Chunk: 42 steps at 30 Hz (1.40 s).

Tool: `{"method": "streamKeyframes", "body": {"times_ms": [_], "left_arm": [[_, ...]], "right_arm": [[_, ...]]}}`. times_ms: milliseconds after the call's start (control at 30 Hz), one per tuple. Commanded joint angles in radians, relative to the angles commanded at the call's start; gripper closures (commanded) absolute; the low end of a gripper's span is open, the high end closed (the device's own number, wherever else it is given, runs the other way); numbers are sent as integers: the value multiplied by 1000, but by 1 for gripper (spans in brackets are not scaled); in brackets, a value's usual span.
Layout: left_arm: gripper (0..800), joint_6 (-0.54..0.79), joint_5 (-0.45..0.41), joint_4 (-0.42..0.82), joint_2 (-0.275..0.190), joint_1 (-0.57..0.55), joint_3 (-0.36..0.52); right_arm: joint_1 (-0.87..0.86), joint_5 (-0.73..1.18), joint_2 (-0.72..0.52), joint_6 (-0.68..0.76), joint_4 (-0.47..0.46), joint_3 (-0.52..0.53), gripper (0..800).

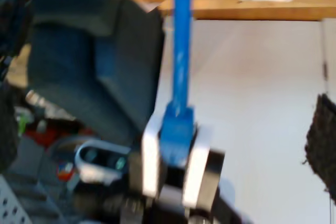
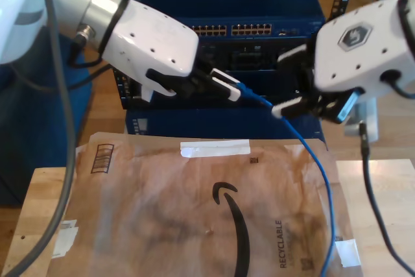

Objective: Grab the cable and plug it in

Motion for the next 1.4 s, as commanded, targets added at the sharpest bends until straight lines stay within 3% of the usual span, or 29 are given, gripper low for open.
{"method": "streamKeyframes", "body": {"times_ms": [167,400,833,1067,1233,1400], "left_arm": [[797,-97,152,-89,91,100,-71],[797,-123,215,-130,135,153,-77],[797,-126,338,-226,137,155,-77],[797,-147,376,-235,160,153,-75],[797,-147,399,-238,170,157,-77],[797,-170,456,-315,190,178,-78]], "right_arm": [[55,2,-3,-66,-5,-126,8],[74,3,-35,-155,-8,-132,4],[95,-23,-158,-316,0,-35,8],[124,-183,-178,-388,0,29,9],[261,-313,-178,-433,0,69,28],[282,-354,-178,-453,0,84,38]]}}
